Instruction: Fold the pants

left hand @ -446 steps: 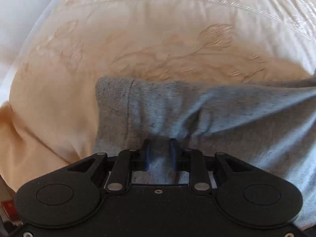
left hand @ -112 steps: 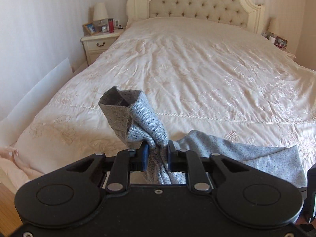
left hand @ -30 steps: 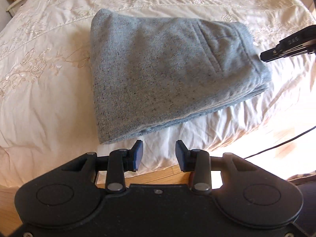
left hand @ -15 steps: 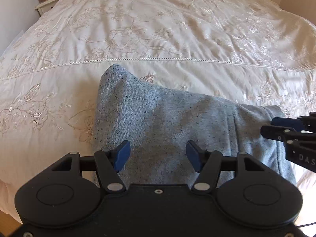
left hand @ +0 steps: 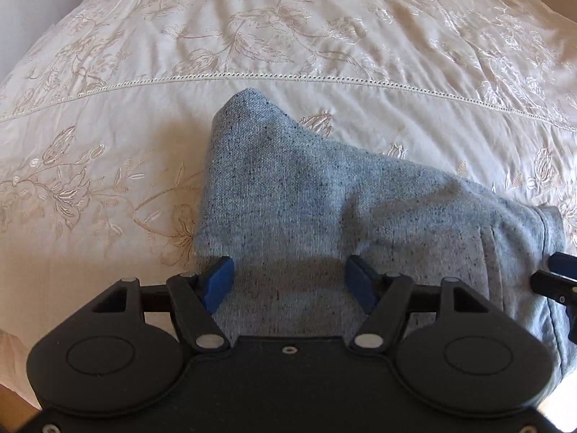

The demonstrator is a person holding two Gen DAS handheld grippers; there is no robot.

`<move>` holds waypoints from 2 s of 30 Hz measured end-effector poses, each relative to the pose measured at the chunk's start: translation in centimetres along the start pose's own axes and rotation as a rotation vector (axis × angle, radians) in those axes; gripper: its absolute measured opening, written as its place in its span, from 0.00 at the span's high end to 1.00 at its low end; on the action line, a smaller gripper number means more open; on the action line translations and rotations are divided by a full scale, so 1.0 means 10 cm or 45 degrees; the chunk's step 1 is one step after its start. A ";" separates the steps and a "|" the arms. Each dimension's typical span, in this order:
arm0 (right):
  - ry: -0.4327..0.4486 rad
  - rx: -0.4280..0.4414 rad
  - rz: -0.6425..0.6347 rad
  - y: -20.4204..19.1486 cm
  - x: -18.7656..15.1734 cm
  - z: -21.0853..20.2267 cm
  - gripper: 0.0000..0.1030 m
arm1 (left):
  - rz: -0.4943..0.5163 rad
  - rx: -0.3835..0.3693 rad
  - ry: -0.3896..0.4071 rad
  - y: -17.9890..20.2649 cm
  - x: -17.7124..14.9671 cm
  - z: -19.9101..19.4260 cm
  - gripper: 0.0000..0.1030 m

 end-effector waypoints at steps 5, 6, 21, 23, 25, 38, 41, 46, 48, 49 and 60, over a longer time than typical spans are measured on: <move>-0.024 -0.005 0.184 0.25 -0.30 -0.13 0.54 | -0.041 -0.021 -0.028 -0.04 -0.34 -0.19 0.23; -0.037 -0.011 0.212 0.30 -0.34 -0.13 0.53 | -0.036 -0.027 -0.032 -0.04 -0.40 -0.21 0.22; -0.133 0.211 0.439 0.52 -0.33 0.28 0.45 | -0.022 -0.093 0.025 -0.21 -0.30 -0.19 0.20; -0.125 0.223 0.442 0.53 -0.32 0.31 0.44 | -0.025 -0.075 0.038 -0.27 -0.27 -0.20 0.20; -0.108 0.225 0.439 0.53 -0.32 0.31 0.44 | -0.023 -0.060 0.051 -0.33 -0.25 -0.21 0.20; -0.078 0.185 0.495 0.49 -0.37 0.25 0.41 | -0.118 -0.143 -0.015 -0.45 -0.28 0.23 0.00; -0.094 0.211 0.541 0.50 -0.34 0.32 0.41 | -0.132 -0.171 -0.031 -0.44 -0.27 0.30 0.00; -0.107 0.284 0.631 0.48 -0.31 0.39 0.45 | -0.180 -0.225 -0.101 -0.38 -0.25 0.30 0.04; -0.101 0.324 0.699 0.40 -0.25 0.37 0.55 | -0.197 -0.256 -0.109 -0.35 -0.22 0.26 0.20; -0.088 0.310 0.673 0.36 -0.22 0.33 0.64 | -0.206 -0.283 -0.112 -0.32 -0.21 0.22 0.38; 0.030 0.231 0.439 0.00 0.40 -0.33 0.80 | -0.136 -0.292 0.054 -0.15 0.23 -0.50 0.86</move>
Point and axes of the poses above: each gripper's, at about its wrist camera, not at the fingertips, and z roughly the way its jaws point, y to its right, x to its top, the point moved 10 cm from there along z, roughly the way its jaws point, and after that the axes turned 12 degrees about y, right-handed, at the moved point
